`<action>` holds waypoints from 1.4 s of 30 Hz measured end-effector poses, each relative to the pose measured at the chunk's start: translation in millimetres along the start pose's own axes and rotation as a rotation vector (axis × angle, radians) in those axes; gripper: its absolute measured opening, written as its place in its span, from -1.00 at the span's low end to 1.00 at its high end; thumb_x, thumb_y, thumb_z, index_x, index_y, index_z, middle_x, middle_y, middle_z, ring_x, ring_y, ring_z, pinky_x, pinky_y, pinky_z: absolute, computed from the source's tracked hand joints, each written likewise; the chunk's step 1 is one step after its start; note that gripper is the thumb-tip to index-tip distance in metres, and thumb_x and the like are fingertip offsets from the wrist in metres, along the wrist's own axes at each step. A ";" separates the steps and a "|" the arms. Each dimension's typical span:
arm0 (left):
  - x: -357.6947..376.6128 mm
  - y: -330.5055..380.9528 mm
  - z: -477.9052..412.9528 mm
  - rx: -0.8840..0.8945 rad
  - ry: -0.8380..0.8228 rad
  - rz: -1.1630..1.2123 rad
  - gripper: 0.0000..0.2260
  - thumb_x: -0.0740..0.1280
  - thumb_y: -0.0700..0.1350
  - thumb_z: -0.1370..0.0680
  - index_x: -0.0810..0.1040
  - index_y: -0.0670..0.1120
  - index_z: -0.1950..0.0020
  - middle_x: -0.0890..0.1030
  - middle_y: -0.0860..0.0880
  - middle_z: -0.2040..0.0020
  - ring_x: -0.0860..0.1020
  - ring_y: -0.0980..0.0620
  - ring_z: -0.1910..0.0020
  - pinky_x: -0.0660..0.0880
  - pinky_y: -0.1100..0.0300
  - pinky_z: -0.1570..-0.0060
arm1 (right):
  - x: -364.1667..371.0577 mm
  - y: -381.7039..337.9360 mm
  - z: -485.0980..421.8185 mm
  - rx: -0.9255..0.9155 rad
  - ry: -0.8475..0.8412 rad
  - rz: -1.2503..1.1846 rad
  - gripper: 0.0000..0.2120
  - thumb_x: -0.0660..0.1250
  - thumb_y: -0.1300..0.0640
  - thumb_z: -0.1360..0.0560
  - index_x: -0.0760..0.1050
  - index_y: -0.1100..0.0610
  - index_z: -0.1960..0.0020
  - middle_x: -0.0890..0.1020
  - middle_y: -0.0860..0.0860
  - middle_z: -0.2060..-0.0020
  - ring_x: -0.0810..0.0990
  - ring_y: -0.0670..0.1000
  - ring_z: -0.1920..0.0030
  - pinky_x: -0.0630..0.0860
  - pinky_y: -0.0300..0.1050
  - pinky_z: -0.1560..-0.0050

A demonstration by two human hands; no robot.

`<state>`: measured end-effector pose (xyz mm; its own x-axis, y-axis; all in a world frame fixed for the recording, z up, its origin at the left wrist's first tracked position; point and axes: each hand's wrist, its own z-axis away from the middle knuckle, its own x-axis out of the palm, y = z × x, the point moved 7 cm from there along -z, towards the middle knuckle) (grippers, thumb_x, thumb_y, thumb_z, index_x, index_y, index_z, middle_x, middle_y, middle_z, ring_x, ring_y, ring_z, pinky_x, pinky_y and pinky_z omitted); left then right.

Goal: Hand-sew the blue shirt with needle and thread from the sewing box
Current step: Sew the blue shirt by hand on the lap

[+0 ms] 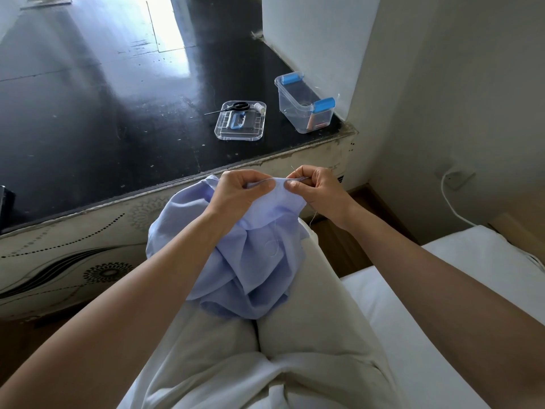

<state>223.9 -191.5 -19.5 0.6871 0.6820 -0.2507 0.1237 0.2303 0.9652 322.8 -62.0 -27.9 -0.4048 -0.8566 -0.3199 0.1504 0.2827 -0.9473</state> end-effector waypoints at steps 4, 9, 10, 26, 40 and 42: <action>0.6 -0.4 -1.7 0.010 0.005 -0.013 -0.89 0.38 -0.21 -0.55 0.65 -0.08 -0.04 0.66 -0.12 0.05 0.61 0.00 0.11 0.58 0.21 0.08 | -2.2 -3.4 1.5 -0.002 0.004 -0.027 -0.83 0.24 0.15 -0.62 0.45 0.17 -0.18 0.55 0.01 0.18 0.60 -0.14 0.20 0.54 -0.36 0.28; -2.5 0.7 -3.4 0.033 0.046 -0.018 -0.90 0.38 -0.22 -0.55 0.65 -0.07 -0.02 0.66 -0.05 0.09 0.60 0.07 0.14 0.57 0.27 0.10 | -10.2 -6.2 3.4 -0.039 0.031 -0.036 -0.79 0.11 0.21 -0.67 0.33 0.08 -0.29 0.52 -0.02 0.24 0.56 -0.07 0.23 0.58 -0.32 0.21; -2.3 1.1 -3.5 0.034 0.047 -0.017 -0.90 0.38 -0.21 -0.55 0.65 -0.08 -0.02 0.66 -0.06 0.10 0.60 0.07 0.15 0.56 0.29 0.11 | -8.9 -8.7 4.0 -0.077 0.012 -0.006 -0.80 0.14 0.21 -0.66 0.35 0.08 -0.26 0.56 -0.04 0.24 0.58 0.00 0.21 0.63 -0.21 0.14; -1.6 0.8 -2.9 -0.009 0.057 0.044 -0.89 0.38 -0.15 -0.55 0.64 -0.16 -0.03 0.64 -0.06 0.12 0.60 0.06 0.18 0.57 0.33 0.19 | -6.1 -11.4 5.3 -0.302 0.021 0.103 -0.84 0.33 0.22 -0.56 0.60 0.17 -0.12 0.67 0.20 0.26 0.58 -0.14 0.39 0.46 -0.46 0.35; -0.9 3.6 0.7 -0.003 0.041 0.027 -0.94 0.36 -0.15 -0.56 0.62 -0.04 0.09 0.62 -0.02 0.16 0.58 0.05 0.17 0.56 0.28 0.15 | -2.6 -2.3 1.1 -0.293 -0.038 0.078 -0.81 0.29 0.21 -0.59 0.62 0.24 -0.13 0.67 0.14 0.26 0.58 -0.06 0.35 0.50 -0.39 0.31; -1.1 5.1 0.8 0.014 0.047 0.003 -0.93 0.37 -0.15 -0.56 0.62 -0.02 0.10 0.63 0.00 0.17 0.58 0.06 0.18 0.55 0.28 0.15 | -2.5 -4.5 2.6 -0.288 -0.039 0.082 -0.83 0.29 0.21 -0.59 0.61 0.15 -0.12 0.64 0.06 0.32 0.55 -0.10 0.39 0.48 -0.40 0.33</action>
<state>224.3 -191.6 -14.2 0.6533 0.7143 -0.2510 0.1323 0.2188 0.9668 325.5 -62.2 -22.8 -0.3664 -0.8401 -0.3999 -0.0835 0.4577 -0.8852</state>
